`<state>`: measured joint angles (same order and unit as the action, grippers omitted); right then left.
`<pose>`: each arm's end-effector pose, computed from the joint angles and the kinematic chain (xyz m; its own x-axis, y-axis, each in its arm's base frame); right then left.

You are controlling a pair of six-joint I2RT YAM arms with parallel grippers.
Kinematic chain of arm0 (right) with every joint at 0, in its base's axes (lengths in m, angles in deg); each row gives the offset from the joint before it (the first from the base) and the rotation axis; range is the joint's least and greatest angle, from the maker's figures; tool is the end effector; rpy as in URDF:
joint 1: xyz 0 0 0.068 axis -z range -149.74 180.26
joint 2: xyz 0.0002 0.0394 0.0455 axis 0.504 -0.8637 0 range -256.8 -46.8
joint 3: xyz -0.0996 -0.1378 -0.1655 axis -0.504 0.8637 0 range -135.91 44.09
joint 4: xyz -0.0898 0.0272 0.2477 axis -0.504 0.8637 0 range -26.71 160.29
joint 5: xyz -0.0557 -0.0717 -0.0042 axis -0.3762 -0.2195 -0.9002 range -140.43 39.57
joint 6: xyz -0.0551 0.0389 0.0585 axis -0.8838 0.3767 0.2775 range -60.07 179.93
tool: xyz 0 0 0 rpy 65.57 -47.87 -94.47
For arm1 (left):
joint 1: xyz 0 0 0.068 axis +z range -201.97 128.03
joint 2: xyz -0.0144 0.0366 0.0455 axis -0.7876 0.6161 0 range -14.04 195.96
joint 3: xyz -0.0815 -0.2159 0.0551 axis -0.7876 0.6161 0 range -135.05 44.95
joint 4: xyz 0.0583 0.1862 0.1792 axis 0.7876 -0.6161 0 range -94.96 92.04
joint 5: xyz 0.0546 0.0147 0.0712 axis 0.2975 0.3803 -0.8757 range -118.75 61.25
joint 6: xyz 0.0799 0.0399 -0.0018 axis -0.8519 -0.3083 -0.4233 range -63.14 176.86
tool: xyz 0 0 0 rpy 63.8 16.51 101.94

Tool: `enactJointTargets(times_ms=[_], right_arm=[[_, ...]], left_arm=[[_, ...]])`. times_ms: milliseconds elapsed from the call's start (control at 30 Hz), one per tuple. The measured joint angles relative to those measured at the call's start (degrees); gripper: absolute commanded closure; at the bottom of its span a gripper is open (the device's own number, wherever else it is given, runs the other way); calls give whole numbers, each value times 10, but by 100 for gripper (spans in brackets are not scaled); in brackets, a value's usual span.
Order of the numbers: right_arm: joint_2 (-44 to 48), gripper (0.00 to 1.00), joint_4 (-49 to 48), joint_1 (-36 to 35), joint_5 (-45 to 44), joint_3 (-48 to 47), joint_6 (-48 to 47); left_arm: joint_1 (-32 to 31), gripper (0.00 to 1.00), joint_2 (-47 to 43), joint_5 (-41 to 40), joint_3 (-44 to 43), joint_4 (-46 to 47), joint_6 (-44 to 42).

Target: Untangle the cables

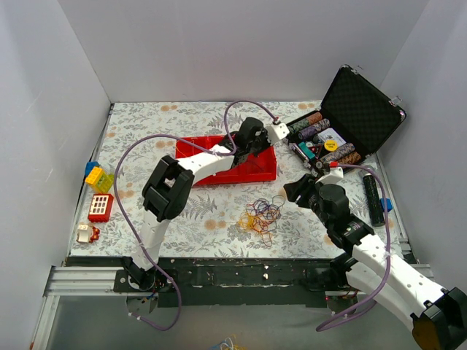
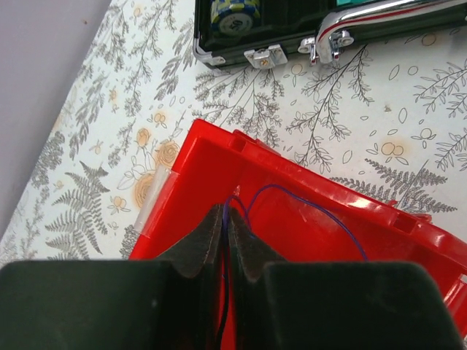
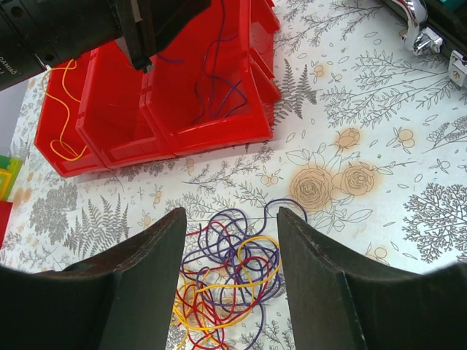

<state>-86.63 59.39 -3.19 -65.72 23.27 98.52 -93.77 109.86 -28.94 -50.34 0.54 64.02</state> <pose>0.2167 0.1181 0.1954 -0.3691 0.4773 -0.7975 -0.1139 0.8284 0.5485 0.3926 -0.3509 0.1584 -0.4538 0.2388 -0.8585 0.6127 0.7831 -0.1061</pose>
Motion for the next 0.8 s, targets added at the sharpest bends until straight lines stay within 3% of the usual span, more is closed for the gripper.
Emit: enactJointTargets(times_ms=[267,400,467,533,600,800], right_arm=[[0,39,10,0,0,0,0],[0,39,10,0,0,0,-1],[-1,39,10,0,0,0,-2],[-3,39,9,0,0,0,-3],[-5,39,10,0,0,0,-5],[-7,39,10,0,-3,0,-14]], left_arm=[[1,56,5,11,3,-3,-2],[1,44,5,25,8,-13,-2],[1,33,4,32,8,-21,-1],[1,13,1,41,8,-33,2],[1,2,-5,50,4,-48,5],[1,2,-52,66,-2,-81,20]])
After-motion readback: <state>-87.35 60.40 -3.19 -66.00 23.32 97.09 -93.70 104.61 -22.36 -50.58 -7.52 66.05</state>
